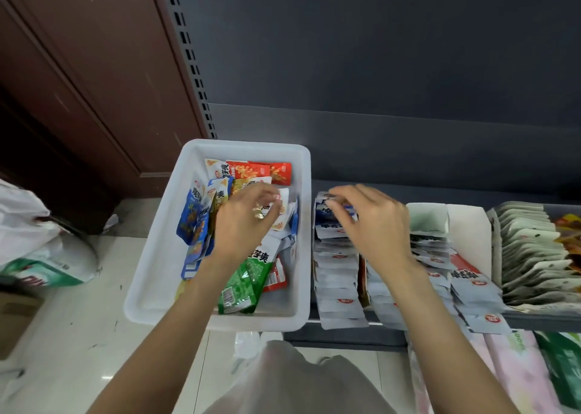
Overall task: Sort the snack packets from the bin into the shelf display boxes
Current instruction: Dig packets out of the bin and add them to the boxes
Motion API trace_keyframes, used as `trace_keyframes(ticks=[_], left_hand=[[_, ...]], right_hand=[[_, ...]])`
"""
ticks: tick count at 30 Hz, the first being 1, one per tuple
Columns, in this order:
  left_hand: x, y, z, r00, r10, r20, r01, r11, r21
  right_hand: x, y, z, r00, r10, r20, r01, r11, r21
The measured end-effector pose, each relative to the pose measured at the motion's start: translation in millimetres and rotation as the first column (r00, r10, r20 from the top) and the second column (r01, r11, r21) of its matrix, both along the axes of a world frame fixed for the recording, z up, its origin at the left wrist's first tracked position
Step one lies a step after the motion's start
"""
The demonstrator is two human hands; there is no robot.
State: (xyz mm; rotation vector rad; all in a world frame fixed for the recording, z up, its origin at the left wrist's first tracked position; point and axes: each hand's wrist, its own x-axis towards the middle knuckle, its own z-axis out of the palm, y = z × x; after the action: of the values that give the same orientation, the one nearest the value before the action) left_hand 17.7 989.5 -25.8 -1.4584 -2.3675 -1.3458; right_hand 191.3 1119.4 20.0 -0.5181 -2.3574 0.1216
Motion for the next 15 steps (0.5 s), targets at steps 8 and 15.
trace_keyframes(ticks=[8,15], left_hand=[[-28,-88,-44,0.989,0.144,-0.031,-0.142,0.873,-0.467],[-30,-83,-48,0.966,0.203,0.162,-0.002,0.63,-0.777]], right_hand=[[-80,-87,-52,0.68,0.333,0.653,0.081,0.851,-0.518],[-105,-113,-89,0.691,0.283,0.665,0.271,0.752,-0.601]])
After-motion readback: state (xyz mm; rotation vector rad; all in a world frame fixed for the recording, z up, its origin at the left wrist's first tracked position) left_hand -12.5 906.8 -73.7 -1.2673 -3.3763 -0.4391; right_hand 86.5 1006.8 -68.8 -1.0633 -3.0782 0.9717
